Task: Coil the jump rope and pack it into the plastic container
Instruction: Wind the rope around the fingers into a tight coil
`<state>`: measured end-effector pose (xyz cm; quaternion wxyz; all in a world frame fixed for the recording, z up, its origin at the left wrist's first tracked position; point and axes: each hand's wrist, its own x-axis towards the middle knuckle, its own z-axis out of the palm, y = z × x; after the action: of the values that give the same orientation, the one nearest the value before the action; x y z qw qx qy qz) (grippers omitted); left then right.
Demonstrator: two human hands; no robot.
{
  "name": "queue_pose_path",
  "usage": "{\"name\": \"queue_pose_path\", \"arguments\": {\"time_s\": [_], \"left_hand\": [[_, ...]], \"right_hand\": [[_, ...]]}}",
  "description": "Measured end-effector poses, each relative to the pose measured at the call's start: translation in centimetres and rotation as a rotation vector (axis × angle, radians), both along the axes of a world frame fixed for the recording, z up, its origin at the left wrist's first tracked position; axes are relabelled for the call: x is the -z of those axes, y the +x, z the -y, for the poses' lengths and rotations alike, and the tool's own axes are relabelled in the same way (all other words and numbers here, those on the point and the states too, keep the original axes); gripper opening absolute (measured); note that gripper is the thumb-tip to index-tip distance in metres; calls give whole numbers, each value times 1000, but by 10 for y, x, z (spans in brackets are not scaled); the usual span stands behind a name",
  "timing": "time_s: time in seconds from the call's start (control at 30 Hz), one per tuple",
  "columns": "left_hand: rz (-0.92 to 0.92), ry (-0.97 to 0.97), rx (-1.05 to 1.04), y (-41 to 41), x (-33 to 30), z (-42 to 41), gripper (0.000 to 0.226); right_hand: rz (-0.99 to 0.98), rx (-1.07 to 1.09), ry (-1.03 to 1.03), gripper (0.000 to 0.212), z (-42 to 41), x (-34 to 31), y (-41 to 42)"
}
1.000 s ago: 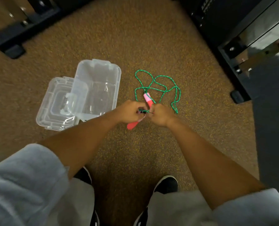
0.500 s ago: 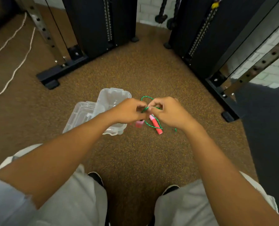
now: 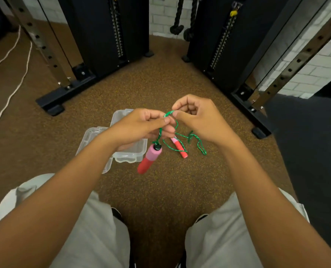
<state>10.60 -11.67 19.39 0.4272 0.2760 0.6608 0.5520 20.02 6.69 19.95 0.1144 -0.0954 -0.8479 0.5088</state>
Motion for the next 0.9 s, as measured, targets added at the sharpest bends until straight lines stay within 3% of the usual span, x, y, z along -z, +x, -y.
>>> {"name": "queue_pose_path", "arguments": {"time_s": [0.2,0.3,0.5,0.73,0.9], "left_hand": [[136,-5,15,9,-5,9,29],[185,30,-1,6,0,4,50],[271,144,-1,6,-4,8,75],[295,198,-9,8,-2,6,75],[337,235,-61,14,-5,3,57]], "right_hand": [[-62,59,-2,10,7,18,4],[-75,89,37,8,6,24,-5],[-132,117,-79,8,16,25,-6],[-152,117,-122,7,23,28,-5],[-136,70,-199,6,26,24,-4]]}}
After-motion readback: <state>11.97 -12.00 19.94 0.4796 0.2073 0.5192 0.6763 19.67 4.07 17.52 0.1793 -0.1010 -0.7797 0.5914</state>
